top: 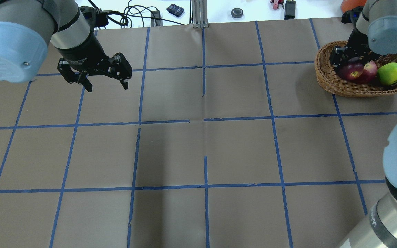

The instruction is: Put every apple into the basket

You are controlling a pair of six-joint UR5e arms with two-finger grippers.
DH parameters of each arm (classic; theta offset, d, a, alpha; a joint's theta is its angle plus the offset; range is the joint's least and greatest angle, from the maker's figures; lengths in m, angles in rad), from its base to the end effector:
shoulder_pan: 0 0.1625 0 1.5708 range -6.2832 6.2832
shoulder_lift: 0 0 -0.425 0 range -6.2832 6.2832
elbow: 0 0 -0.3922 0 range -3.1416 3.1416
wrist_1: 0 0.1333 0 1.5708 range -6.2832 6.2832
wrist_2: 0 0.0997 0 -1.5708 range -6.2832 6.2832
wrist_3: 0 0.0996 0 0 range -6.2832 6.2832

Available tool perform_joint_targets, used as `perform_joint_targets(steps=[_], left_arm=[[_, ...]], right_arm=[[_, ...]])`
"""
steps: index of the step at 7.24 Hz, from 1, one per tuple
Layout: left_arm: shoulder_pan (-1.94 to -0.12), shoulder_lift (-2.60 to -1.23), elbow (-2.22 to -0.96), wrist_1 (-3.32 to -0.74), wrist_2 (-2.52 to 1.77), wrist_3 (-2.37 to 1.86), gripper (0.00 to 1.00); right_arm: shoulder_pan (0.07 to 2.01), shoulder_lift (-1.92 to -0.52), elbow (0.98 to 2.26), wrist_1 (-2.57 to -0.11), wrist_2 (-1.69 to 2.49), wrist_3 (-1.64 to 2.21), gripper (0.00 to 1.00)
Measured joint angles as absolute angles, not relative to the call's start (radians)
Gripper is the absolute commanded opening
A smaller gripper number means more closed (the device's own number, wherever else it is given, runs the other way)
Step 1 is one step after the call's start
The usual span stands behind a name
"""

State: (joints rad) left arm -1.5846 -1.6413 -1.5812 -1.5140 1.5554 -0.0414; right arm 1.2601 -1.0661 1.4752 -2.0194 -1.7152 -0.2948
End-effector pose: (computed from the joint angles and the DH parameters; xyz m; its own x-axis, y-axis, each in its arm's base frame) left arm -0.1420 -0.5162 0.4528 -0.9995 -0.0280 0.0144 -0.0276 0.9993 0.0247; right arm -0.0912 -0.6732 0.2840 -0.9887 0.0182 0.1491 0.0191 0.9998 0.0040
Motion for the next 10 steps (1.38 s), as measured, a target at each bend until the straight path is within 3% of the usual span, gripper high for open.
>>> perform_joint_targets(steps=[1, 2, 5, 10], left_arm=[[-1.585, -1.641, -1.581, -1.514, 1.555, -0.041, 1.00], [-1.585, -1.641, -1.580, -1.514, 1.554, -0.041, 1.00], [-1.585, -1.641, -1.577, -1.514, 1.553, -0.041, 1.00], [-1.585, -1.636, -1.572, -1.514, 1.560, -0.004, 1.00]], right_arm=[[1.260, -1.039, 1.476, -2.054, -1.724, -0.292, 0.83], [1.259, -1.024, 1.480, -2.073, -1.728, -0.285, 1.00], [1.257, -1.043, 1.481, -2.059, -1.728, -0.292, 1.00], [1.402, -1.340, 1.491, -1.663, -1.612, -0.167, 1.00]])
